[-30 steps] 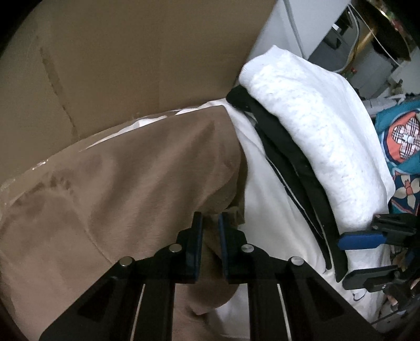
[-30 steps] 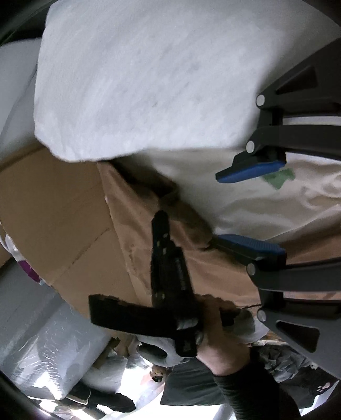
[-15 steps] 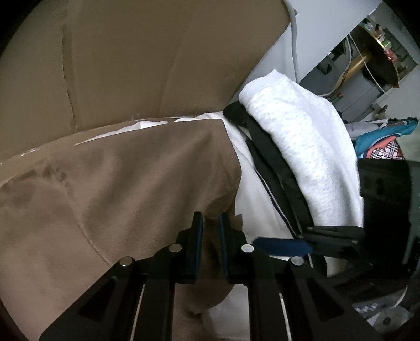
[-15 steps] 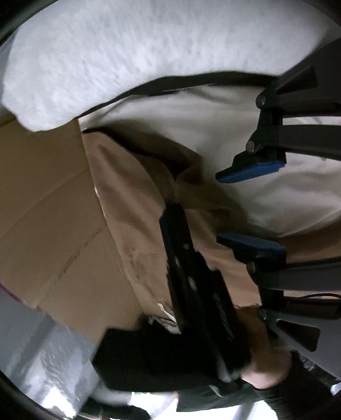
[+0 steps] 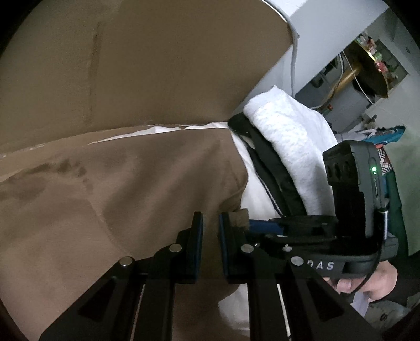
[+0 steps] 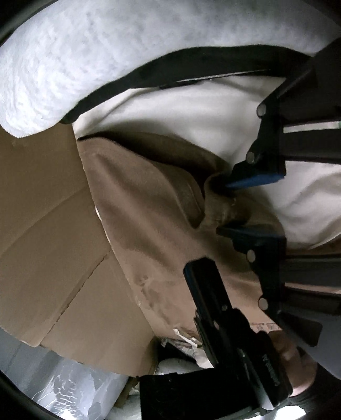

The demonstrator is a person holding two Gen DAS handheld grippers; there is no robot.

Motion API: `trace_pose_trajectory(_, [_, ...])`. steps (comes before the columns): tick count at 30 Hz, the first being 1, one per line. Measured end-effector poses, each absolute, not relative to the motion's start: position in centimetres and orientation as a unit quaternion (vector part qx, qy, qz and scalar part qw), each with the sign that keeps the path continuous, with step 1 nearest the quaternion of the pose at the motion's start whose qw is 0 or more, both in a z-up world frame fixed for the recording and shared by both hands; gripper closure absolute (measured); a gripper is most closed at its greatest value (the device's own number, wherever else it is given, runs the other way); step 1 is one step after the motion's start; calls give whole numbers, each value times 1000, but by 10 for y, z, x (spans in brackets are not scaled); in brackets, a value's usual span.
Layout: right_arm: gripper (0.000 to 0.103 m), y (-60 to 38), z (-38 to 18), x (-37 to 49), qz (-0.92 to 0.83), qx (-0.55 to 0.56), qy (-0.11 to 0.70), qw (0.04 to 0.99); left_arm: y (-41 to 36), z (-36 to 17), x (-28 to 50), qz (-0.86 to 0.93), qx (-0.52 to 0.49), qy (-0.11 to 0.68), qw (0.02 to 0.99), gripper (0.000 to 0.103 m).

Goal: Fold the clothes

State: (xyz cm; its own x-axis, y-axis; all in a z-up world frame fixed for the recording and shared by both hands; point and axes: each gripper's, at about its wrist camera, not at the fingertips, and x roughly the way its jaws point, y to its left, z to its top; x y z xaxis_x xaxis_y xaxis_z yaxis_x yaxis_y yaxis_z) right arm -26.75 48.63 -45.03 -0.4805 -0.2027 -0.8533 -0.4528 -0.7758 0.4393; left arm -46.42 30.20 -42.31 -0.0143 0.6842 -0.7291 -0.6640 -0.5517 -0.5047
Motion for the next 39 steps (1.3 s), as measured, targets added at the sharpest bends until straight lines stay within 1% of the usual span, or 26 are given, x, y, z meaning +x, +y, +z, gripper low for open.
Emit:
trace_pose_trajectory(2, [84, 484, -452, -272, 794, -508, 321, 88, 296, -424, -463, 715, -518, -12, 469, 91])
trace_pose_trajectory(4, [93, 483, -452, -273, 793, -511, 319, 94, 289, -425, -460, 718, -518, -11, 465, 92])
trace_pose_trajectory(7, [96, 484, -445, -270, 796, -509, 311, 103, 280, -426, -451, 721, -519, -3, 460, 92])
trace_pose_trajectory(18, [97, 495, -414, -254, 808, -486, 314, 114, 274, -433, -413, 709, -525, 24, 470, 91])
trace_pose_trajectory(22, [97, 501, -407, -250, 811, -475, 322, 111, 280, -440, -406, 703, -533, 48, 469, 91])
trace_pose_trajectory(28, [97, 490, -413, -240, 805, -501, 299, 108, 285, -456, -407, 693, -554, 57, 457, 91])
trace_pose_trajectory(33, [96, 490, -420, -229, 791, -525, 293, 111, 286, -456, -407, 692, -557, 60, 456, 91])
trace_pose_trajectory(39, [90, 487, -412, -217, 796, -525, 279, 117, 291, -442, -406, 693, -544, 56, 470, 92])
